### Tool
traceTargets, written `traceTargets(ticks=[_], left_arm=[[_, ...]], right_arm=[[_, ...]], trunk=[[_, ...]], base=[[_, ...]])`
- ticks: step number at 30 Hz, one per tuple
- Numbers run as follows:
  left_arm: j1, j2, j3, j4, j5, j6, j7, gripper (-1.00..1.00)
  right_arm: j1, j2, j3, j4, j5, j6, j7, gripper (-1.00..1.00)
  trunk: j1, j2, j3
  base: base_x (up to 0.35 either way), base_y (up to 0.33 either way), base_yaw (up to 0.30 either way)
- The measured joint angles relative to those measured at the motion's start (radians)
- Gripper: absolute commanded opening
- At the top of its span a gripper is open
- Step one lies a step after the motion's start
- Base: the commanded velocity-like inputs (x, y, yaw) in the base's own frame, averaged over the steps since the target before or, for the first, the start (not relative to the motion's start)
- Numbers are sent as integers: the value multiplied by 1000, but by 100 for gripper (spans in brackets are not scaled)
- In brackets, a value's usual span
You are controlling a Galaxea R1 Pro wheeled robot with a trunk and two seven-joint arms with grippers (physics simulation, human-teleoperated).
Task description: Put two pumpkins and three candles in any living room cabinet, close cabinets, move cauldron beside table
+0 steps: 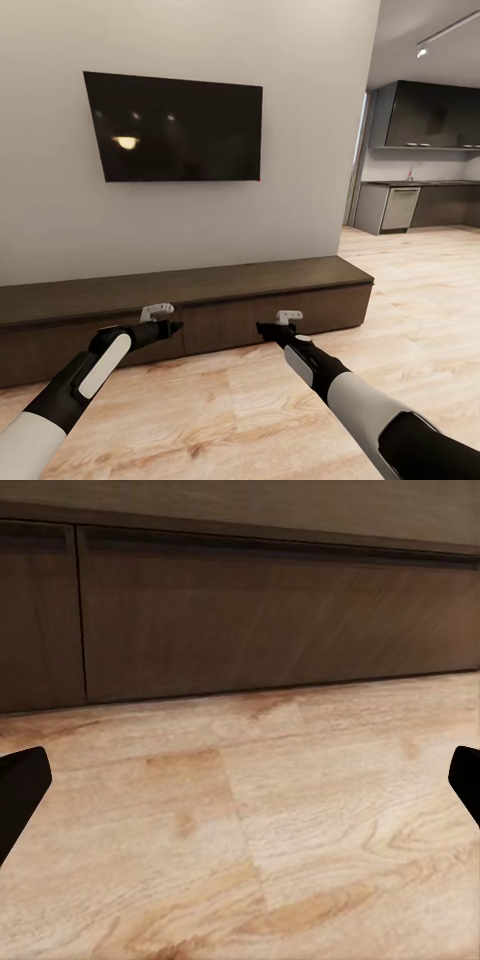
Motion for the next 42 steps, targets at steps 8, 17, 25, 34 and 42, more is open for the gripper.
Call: traceTargets(ticks=[8,17,25,34,42], left_arm=[[0,0,0,0,-1,0,0,100],[0,1,3,0,1,2,-1,100],[0,11,3,-3,113,19,-8,100],[3,93,95,-63,441,296,-57,100],[35,213,95,-74,770,336,-75,100]], right_arm=[[0,0,-1,0,0,-2,-1,100],[0,2,-2,2,-1,0,-4,100],[0,-1,-5,2,-8,-2,-11,100],[0,3,-180,35,-10,-2,-94,100],[0,-24,-336,28,-144,-24,-137,100]], trunk=[[0,0,0],[0,0,2],[0,0,3],[0,0,3],[0,0,3]], base=[[0,-95,2],[0,-259,133],[0,-57,60],[0,-2,2],[0,0,0]])
